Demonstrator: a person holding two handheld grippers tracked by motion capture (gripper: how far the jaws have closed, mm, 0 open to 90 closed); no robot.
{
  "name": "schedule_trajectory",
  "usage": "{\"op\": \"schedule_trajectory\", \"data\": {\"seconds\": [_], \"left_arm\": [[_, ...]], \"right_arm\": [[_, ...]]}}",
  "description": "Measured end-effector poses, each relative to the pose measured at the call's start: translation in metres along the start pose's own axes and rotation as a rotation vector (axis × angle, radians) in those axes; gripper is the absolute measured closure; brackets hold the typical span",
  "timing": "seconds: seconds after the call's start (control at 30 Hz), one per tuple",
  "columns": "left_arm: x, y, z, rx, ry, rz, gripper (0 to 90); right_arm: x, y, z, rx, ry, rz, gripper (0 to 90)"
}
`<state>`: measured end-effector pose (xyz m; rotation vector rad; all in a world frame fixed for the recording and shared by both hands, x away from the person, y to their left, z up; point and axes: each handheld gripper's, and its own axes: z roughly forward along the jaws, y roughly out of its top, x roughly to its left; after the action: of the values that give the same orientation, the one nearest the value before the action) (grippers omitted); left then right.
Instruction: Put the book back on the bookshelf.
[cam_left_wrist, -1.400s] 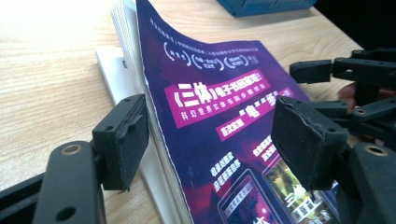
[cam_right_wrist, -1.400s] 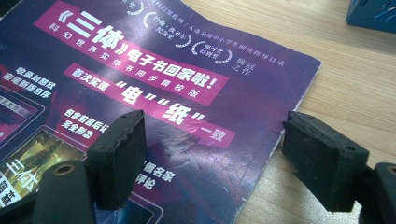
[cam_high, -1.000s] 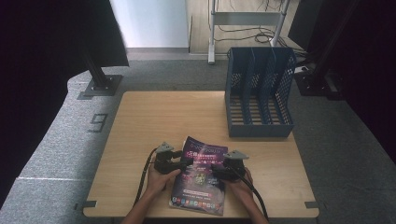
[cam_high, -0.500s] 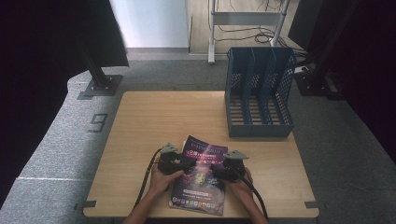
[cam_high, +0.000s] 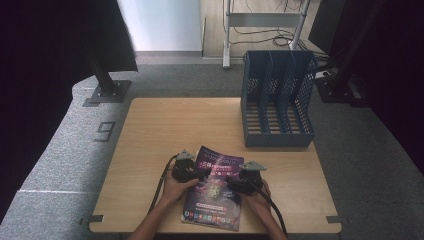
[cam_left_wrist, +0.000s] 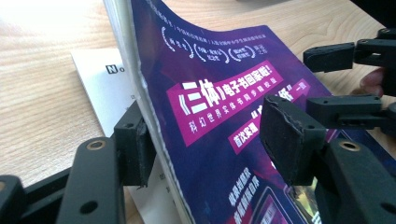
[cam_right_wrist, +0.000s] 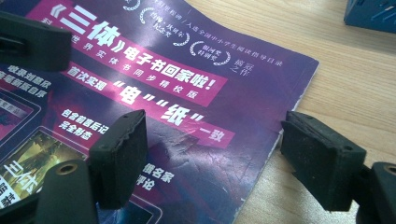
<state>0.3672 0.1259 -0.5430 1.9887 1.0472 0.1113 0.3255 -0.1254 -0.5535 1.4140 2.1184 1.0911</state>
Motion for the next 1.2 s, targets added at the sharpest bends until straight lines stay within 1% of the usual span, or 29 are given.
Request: {"op": "schedule_trajectory", "data": {"seconds": [0.23, 0.27, 0.33, 0.37, 0.4, 0.43, 0.53, 0.63, 0.8, 0.97, 1.13, 1.2], "left_arm": [[-0.003, 0.003, 0.001, 0.015, 0.0, 0.021, 39.6], [-0.004, 0.002, 0.002, 0.02, 0.003, 0.02, 39.8], [-0.005, 0.001, 0.003, 0.022, 0.024, 0.037, 41.0], [-0.006, 0.001, 0.003, 0.023, 0.024, 0.042, 42.7], [-0.006, 0.001, 0.003, 0.027, 0.01, 0.042, 44.6], [-0.007, 0.001, 0.003, 0.029, 0.005, 0.046, 45.9], [-0.008, 0.001, 0.003, 0.028, 0.015, 0.055, 48.5], [-0.008, 0.0, 0.002, 0.017, 0.019, 0.052, 52.3], [-0.008, 0.0, 0.0, -0.006, 0.021, 0.057, 60.6], [-0.01, -0.002, -0.002, -0.02, 0.003, 0.065, 68.4], [-0.012, -0.002, -0.005, -0.038, -0.004, 0.088, 77.0], [-0.012, -0.002, -0.006, -0.048, -0.011, 0.091, 79.7]], "right_arm": [[0.0, 0.0, 0.0, 0.0, -0.001, 0.001, 22.7], [0.0, 0.0, 0.0, 0.0, -0.001, 0.001, 22.7], [0.0, 0.0, 0.0, 0.0, -0.002, 0.002, 22.8], [0.0, 0.0, 0.0, 0.0, -0.002, 0.002, 22.8], [0.0, 0.0, 0.0, 0.0, -0.002, 0.003, 22.8], [0.0, 0.0, 0.0, 0.0, -0.003, 0.003, 22.8], [0.0, 0.0, 0.0, 0.0, -0.002, 0.004, 22.8], [0.0, 0.0, 0.0, 0.0, -0.002, 0.004, 22.8], [0.0, 0.0, 0.0, 0.0, -0.003, 0.004, 22.9], [0.0, 0.0, 0.0, 0.0, -0.003, 0.004, 22.9], [0.0, 0.0, 0.0, 0.0, -0.002, 0.004, 22.9], [0.0, 0.0, 0.0, 0.0, -0.003, 0.004, 22.8]]}}
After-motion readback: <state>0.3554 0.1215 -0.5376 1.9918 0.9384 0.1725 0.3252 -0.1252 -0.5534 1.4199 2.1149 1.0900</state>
